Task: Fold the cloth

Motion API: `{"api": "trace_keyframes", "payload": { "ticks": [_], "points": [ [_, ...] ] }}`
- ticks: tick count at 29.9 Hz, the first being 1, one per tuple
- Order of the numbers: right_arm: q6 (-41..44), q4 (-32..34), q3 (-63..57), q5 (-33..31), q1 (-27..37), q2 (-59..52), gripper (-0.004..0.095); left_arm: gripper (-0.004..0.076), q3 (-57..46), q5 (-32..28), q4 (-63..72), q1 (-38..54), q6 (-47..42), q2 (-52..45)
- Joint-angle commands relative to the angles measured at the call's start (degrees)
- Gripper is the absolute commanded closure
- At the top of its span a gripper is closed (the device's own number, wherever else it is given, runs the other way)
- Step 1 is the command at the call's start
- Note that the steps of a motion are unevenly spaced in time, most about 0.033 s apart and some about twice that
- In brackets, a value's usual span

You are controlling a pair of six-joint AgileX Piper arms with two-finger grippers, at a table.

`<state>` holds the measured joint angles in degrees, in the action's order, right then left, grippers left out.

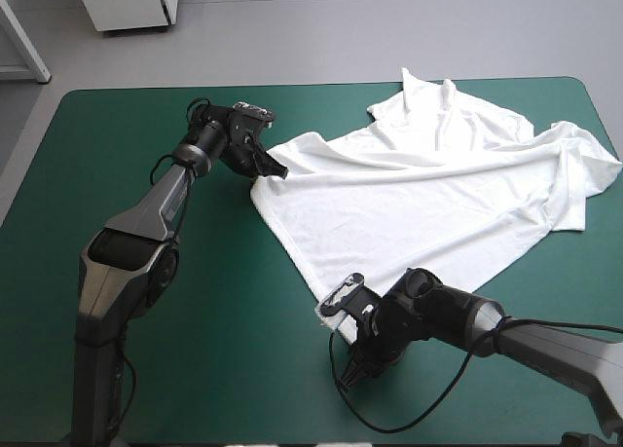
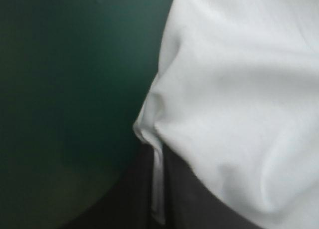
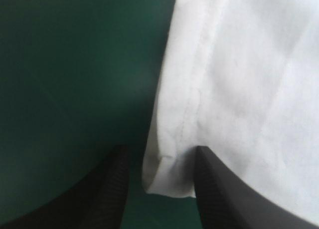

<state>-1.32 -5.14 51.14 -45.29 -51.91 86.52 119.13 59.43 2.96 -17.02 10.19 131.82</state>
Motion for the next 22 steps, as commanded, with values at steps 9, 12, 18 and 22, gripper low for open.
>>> {"api": "trace_keyframes", "payload": {
  "ticks": [9,12,18,22],
  "points": [
    [1.32,-1.47,-1.79,1.36,-0.16,4.83,0.0918,0.0733,0.23,2.09,0.71,-0.49,-0.02,-0.92],
    [4.92,3.72,0.16,-1.83,-0.16,3.27,0.0927,0.0733,1.5,4.11,0.96,-0.49,-0.02,-1.18],
    [12.48,15.1,6.67,-7.75,-0.16,-2.87,0.0927,0.0733,5.66,9.17,1.64,-0.49,0.65,-5.04],
    [17.33,21.73,12.47,-11.27,-0.05,-7.87,0.0927,0.0733,8.06,13.15,2.64,-0.49,0.97,-9.24]
  ]
}}
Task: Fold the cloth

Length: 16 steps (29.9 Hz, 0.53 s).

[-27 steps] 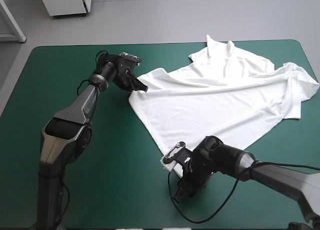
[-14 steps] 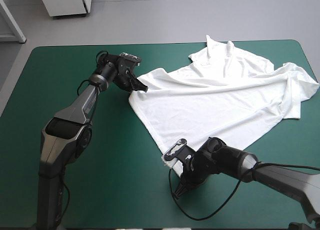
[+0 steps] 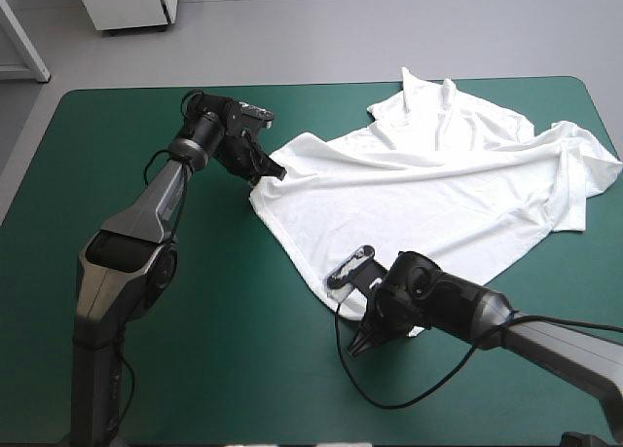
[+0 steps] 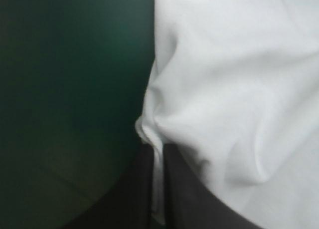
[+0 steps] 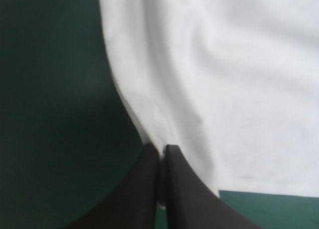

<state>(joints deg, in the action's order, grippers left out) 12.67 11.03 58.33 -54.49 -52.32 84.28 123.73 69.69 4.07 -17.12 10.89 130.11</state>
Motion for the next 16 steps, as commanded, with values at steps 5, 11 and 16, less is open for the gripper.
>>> {"api": "trace_keyframes", "payload": {
  "ticks": [5,11,16],
  "points": [
    [8.54,16.49,13.71,-5.33,0.36,-10.51,0.0927,0.0733,5.1,4.06,2.79,-0.38,0.96,-14.16],
    [11.16,31.32,25.34,-9.13,0.36,-13.56,0.0927,0.0733,5.09,3.95,5.13,-0.38,0.96,-23.93],
    [10.66,40.87,36.67,-9.52,0.36,-13.56,0.0927,0.0733,5.52,1.96,8.12,-0.38,1.39,-31.5]
  ]
}}
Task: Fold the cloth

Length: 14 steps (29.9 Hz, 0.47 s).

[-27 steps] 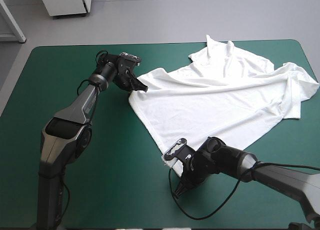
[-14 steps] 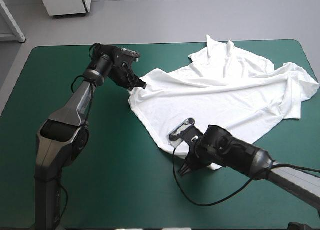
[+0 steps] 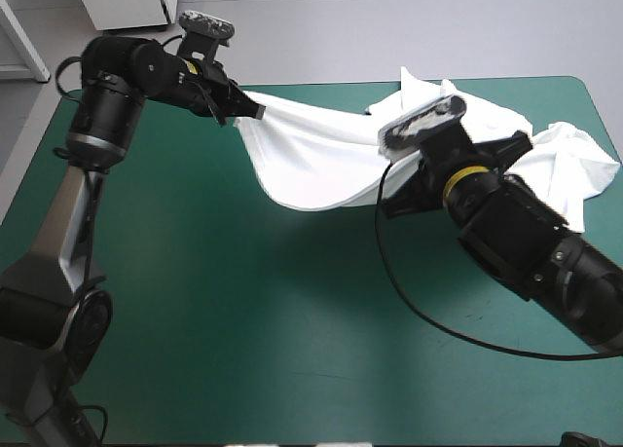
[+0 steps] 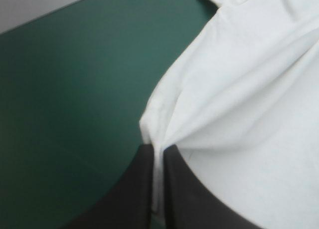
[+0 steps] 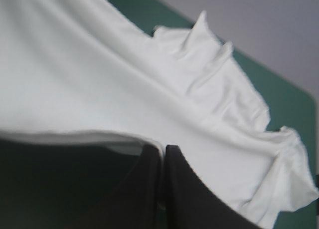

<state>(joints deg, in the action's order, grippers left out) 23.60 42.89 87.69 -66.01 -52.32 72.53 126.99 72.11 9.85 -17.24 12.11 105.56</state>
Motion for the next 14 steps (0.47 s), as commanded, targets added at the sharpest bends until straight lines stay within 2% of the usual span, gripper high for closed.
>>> {"api": "trace_keyframes", "payload": {
  "ticks": [1,3,8,11,14],
  "points": [
    [-0.45,11.17,9.81,2.81,0.36,-1.81,0.0927,0.0733,2.89,-1.37,2.79,-0.27,0.28,-8.79],
    [-1.76,13.88,14.24,3.94,0.36,-1.81,0.0927,0.0733,4.47,-3.66,3.99,-0.27,0.83,-11.05],
    [-5.34,21.56,24.97,7.55,0.36,-1.59,0.0927,0.0733,11.34,-13.61,9.99,-0.27,2.05,-15.99],
    [-8.57,23.0,32.22,9.7,0.36,-0.94,0.0927,0.0733,16.3,-17.51,12.26,-0.27,3.39,-16.98],
    [-12.11,23.0,39.4,11.68,0.36,0.57,0.0927,0.0733,20.95,-18.99,13.42,-0.27,3.39,-17.29]
  ]
}}
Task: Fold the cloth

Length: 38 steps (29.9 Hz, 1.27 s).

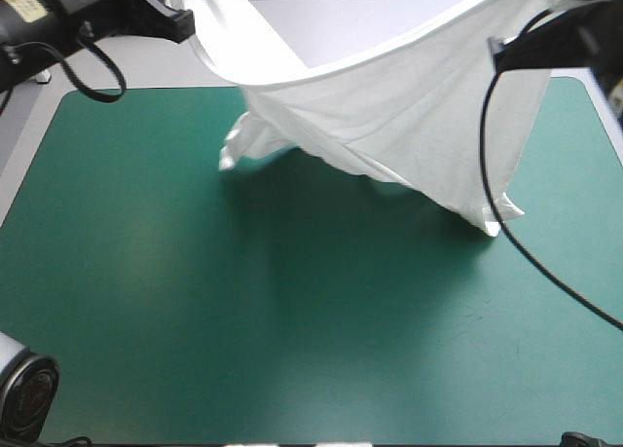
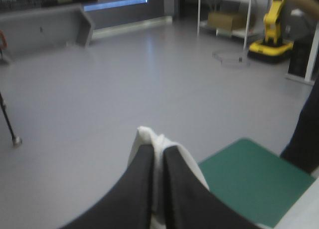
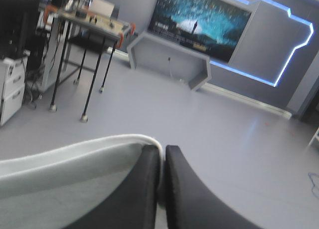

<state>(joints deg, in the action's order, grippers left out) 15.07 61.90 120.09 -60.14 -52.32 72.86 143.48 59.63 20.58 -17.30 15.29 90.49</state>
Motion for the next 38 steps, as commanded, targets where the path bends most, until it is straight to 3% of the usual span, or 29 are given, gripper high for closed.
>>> {"api": "trace_keyframes", "payload": {
  "ticks": [1,4,10,17,20,23,26,28,34,38],
  "points": [
    [-4.93,3.98,9.7,6.24,0.26,0.82,0.0927,0.0733,5.93,-6.7,3.43,-0.2,0.2,-2.22],
    [-9.93,1.62,17.01,7.59,0.26,3.17,0.0927,0.0733,10.02,-6.89,5.35,-0.2,0.2,-2.29],
    [-15.61,-10.82,27.32,13.32,0.26,6.69,0.0926,0.0733,15.99,-7.3,8.89,-0.2,0.2,-2.29],
    [-15.61,-11.2,27.79,22.41,0.26,7.64,0.0924,0.0733,21.45,-12.29,8.48,-0.2,0.94,-2.88],
    [-15.07,-9.15,27.79,17.26,0.26,9.09,0.0924,0.0733,20.36,-11.45,5.19,-0.2,1.18,-3.22],
    [-10.97,-2.2,27.79,8.75,0.5,11.71,0.0925,0.0733,15.9,-9.46,-1.07,-0.2,-1.42,-1.93],
    [-8.15,-2.66,27.52,4.02,4.29,14.39,0.0925,0.0733,10.26,-7.82,-5.52,-0.2,-3.21,0.95],
    [-7.54,-7.69,27.52,2.1,9.72,16.52,0.0925,0.0733,7.15,-6.97,-6.69,-0.2,-3.21,3.03],
    [-8.18,-35.16,27.52,-5.14,30.71,25.02,0.0927,0.0733,3.05,-6.16,-11.82,-0.2,-3.21,10.03],
    [-9.91,-47.35,27.52,-5.24,38.2,31.3,0.0927,0.0733,2.94,-6.8,-16.27,0.98,-5.13,16.28]
  ]
}}
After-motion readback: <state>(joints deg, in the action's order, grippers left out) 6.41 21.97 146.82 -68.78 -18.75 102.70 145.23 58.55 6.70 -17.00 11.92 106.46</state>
